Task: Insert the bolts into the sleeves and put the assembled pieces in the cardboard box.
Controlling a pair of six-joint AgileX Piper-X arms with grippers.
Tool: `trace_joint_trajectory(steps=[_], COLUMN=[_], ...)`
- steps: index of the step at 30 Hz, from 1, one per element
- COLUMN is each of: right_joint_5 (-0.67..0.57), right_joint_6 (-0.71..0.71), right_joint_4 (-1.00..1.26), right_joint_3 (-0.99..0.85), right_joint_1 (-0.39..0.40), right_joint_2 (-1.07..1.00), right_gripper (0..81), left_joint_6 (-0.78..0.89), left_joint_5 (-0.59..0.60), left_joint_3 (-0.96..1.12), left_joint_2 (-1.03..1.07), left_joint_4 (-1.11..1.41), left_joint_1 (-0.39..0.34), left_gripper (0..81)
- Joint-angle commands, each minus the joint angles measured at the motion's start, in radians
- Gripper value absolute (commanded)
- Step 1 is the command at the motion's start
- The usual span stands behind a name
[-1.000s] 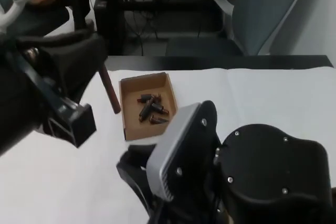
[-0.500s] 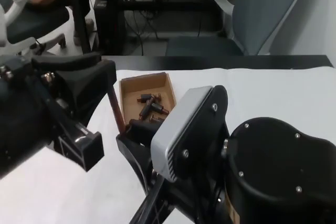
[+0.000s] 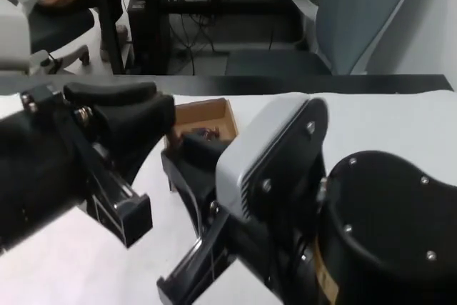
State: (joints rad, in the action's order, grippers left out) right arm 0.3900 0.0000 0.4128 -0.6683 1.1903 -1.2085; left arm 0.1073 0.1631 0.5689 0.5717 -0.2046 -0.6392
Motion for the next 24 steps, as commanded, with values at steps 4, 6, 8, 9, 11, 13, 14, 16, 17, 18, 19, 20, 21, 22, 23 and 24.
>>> trace_joint_trajectory(steps=[4, 6, 8, 9, 11, 13, 14, 16, 17, 18, 19, 20, 21, 22, 23, 24], right_joint_5=[0.009, 0.008, 0.008, 0.008, 0.008, 0.015, 0.021, 0.059, 0.079, 0.095, 0.096, 0.096, 0.093, 0.090, 0.090, 0.084], right_joint_6=[0.000, 0.000, 0.000, 0.000, 0.000, 0.000, 0.000, 0.000, 0.000, 0.000, 0.000, 0.000, 0.000, 0.000, 0.000, 0.000], right_joint_4=[0.056, 0.054, 0.051, 0.047, 0.036, 0.015, -0.003, -0.048, -0.070, -0.103, -0.130, -0.150, -0.165, -0.170, -0.170, -0.170], right_joint_3=[-0.012, -0.012, -0.012, -0.012, -0.012, -0.012, -0.012, -0.012, -0.012, -0.012, -0.012, -0.012, -0.012, -0.012, -0.012, -0.012], right_joint_1=[-0.022, -0.022, -0.022, -0.022, -0.022, -0.022, -0.022, -0.022, -0.025, -0.032, -0.041, -0.054, -0.066, -0.079, -0.092, -0.105], right_joint_2=[0.010, 0.010, 0.010, 0.010, 0.010, 0.010, 0.010, 0.010, 0.010, 0.010, 0.010, 0.010, 0.010, 0.010, 0.010, 0.010], right_gripper=[0.6, 0.6, 0.6, 0.6, 0.6, 0.6, 0.6, 0.6, 0.6, 0.6, 0.6, 0.6, 0.6, 0.6, 0.6, 0.6], left_joint_6=[0.007, 0.012, 0.025, 0.024, 0.024, 0.027, 0.027, 0.025, 0.010, -0.015, -0.036, -0.058, -0.065, -0.065, -0.065, -0.073], left_joint_5=[0.106, 0.164, 0.179, 0.179, 0.179, 0.175, 0.175, 0.154, 0.138, 0.115, 0.095, 0.082, 0.065, 0.046, 0.030, 0.003], left_joint_3=[-0.021, -0.027, -0.032, -0.032, -0.032, -0.032, -0.032, -0.029, -0.026, -0.023, -0.024, -0.024, -0.024, -0.024, -0.024, -0.024], left_joint_2=[0.015, 0.023, 0.032, 0.035, 0.038, 0.038, 0.038, 0.034, 0.028, 0.021, 0.014, 0.003, -0.005, -0.020, -0.030, -0.046], left_joint_4=[0.000, 0.004, 0.008, 0.007, 0.018, 0.041, 0.059, 0.089, 0.099, 0.108, 0.124, 0.136, 0.143, 0.144, 0.142, 0.141], left_joint_1=[-0.002, -0.002, -0.002, -0.002, -0.002, -0.002, -0.002, 0.000, 0.000, 0.000, 0.000, 0.000, 0.000, 0.000, 0.000, 0.000], left_gripper=[1.3, 5.5, 22.0, 33.6, 59.5, 70.0, 70.0, 70.0, 70.0, 70.0, 70.0, 70.0, 70.0, 70.0, 70.0, 70.0])
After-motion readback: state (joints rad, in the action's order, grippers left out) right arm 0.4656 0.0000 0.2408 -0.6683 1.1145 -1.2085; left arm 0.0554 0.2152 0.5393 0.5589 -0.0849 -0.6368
